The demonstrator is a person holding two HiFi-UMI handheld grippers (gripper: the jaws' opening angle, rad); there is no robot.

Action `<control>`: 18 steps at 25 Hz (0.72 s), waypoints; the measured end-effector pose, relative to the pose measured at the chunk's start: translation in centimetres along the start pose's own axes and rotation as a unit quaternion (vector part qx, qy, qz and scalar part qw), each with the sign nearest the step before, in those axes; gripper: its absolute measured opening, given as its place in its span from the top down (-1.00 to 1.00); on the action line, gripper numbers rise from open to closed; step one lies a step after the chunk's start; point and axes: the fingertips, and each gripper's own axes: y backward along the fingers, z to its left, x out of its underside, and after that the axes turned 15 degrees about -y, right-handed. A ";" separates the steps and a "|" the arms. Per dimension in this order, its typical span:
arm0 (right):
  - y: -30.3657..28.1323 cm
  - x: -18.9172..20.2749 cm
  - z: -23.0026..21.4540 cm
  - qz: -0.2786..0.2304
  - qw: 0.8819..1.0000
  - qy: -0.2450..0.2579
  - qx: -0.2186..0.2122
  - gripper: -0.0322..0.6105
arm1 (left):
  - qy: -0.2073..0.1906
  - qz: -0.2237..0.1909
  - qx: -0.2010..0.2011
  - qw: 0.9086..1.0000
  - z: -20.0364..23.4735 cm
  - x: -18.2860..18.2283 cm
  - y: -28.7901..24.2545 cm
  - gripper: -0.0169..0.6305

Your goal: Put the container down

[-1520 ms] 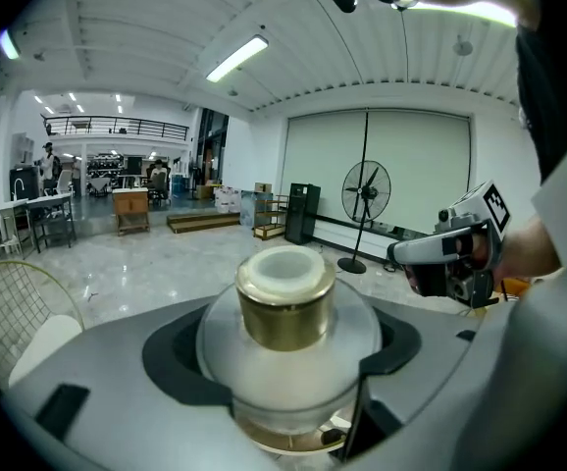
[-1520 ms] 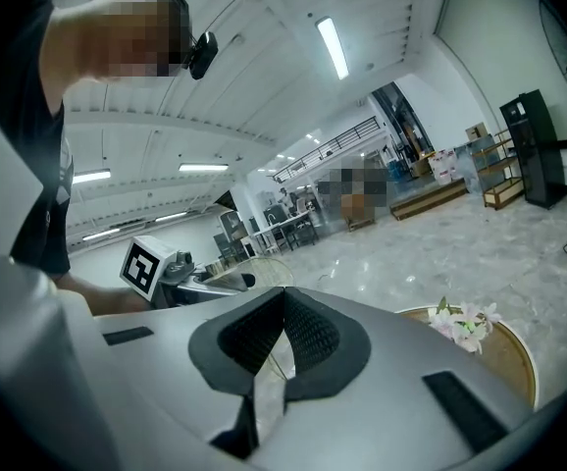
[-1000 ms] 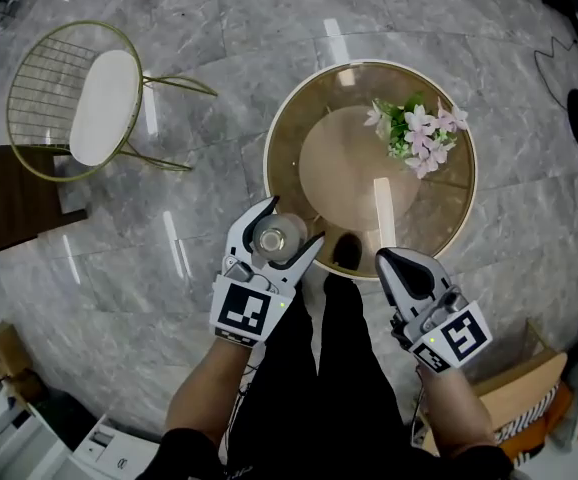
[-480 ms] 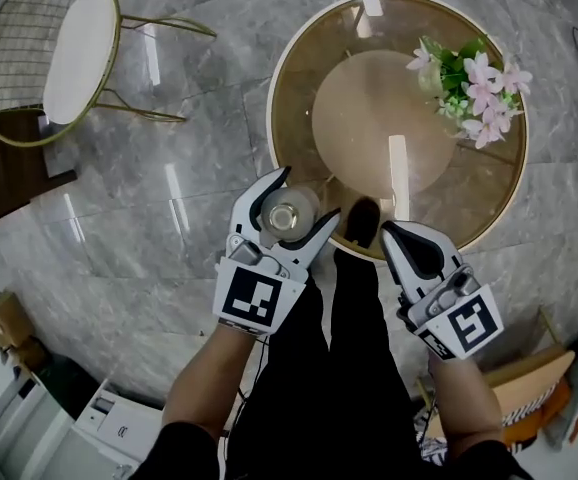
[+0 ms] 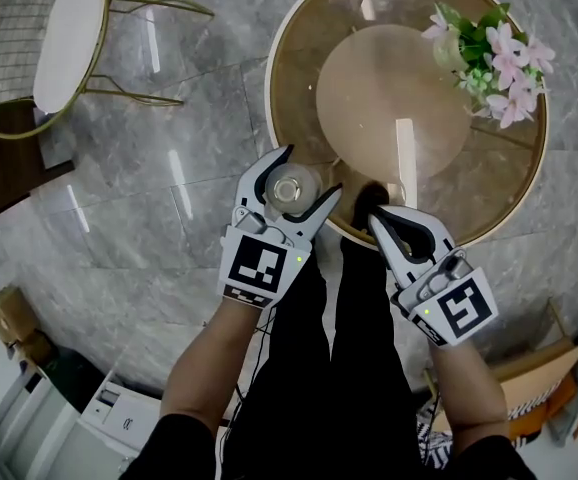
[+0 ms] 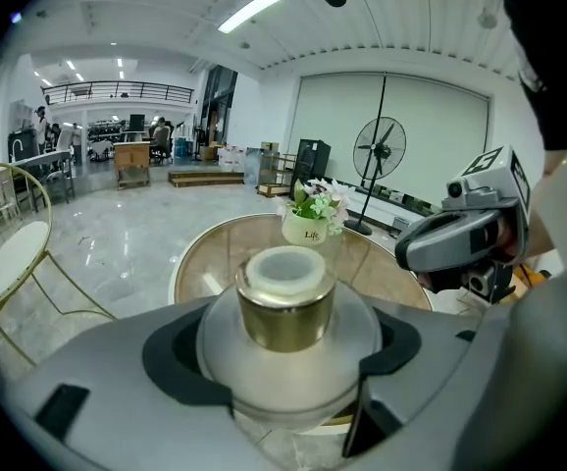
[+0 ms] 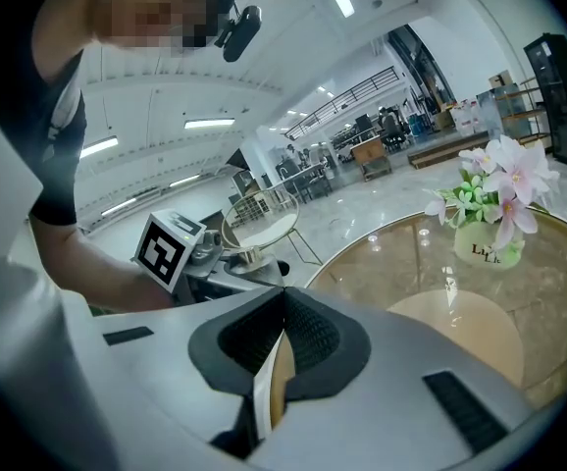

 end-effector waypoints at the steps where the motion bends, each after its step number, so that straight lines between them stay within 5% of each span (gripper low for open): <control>1: -0.1 0.1 -0.2 0.000 1.000 0.001 0.001 0.85 | -0.002 0.001 0.001 1.000 0.0 0.1 -0.3 -0.13; 18: 0.9 -1.9 -4.6 -0.028 0.999 -0.017 0.034 0.85 | -0.063 0.004 0.040 0.997 0.4 -0.8 -9.0 -0.13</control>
